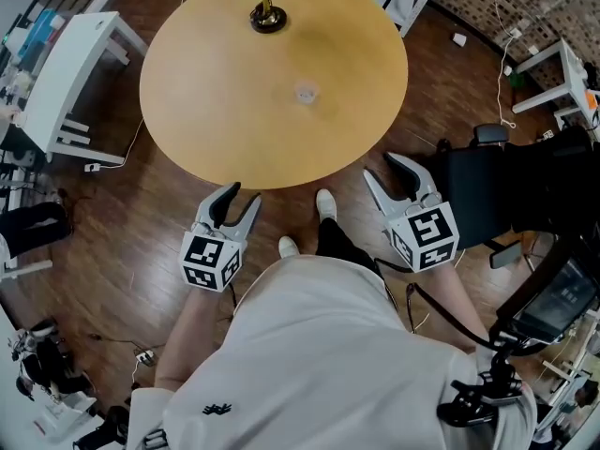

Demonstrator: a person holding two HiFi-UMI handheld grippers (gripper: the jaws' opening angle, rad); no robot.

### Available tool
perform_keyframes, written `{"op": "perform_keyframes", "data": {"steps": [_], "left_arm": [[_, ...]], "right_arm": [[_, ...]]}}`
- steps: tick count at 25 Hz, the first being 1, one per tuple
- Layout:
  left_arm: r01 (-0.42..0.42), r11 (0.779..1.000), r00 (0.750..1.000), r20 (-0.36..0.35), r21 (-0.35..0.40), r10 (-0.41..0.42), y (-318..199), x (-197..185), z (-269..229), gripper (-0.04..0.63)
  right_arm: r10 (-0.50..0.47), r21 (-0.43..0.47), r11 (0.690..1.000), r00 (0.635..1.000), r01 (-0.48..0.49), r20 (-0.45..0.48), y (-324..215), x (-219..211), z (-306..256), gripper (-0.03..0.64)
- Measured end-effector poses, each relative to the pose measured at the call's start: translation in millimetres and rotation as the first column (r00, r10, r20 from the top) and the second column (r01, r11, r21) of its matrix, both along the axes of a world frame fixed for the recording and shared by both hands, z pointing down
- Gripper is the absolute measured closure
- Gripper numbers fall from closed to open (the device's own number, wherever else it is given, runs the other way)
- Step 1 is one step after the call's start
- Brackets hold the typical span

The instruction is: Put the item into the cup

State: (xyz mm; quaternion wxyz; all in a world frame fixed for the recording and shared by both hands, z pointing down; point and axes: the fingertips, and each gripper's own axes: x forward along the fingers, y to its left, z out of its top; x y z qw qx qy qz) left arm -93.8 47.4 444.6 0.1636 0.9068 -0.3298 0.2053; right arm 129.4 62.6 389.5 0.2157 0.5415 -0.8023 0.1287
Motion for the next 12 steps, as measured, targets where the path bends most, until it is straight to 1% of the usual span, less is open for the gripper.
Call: {"op": "perform_keyframes", "data": {"steps": [4, 6, 9, 12], "left_arm": [[-0.013, 1.000, 1.000, -0.012, 0.001, 0.013, 15, -11, 4, 0.433], [-0.021, 1.000, 1.000, -0.020, 0.011, 0.021, 20, -12, 2, 0.433], [-0.030, 0.999, 0.999, -0.030, 0.022, 0.031, 24, -13, -2, 0.434], [-0.025, 0.999, 0.999, -0.023, 0.026, 0.026, 30, -24, -1, 0.433]], "right_arm": [[0.022, 0.003, 1.000, 1.000, -0.022, -0.009, 23, -11, -1, 0.448], [0.030, 0.008, 1.000, 0.999, -0.030, -0.020, 31, -14, -2, 0.461], [0.036, 0.006, 0.999, 0.999, -0.036, -0.019, 37, -19, -2, 0.469], [0.029, 0.010, 1.000, 0.999, -0.029, -0.018, 39, -30, 1, 0.469]]}}
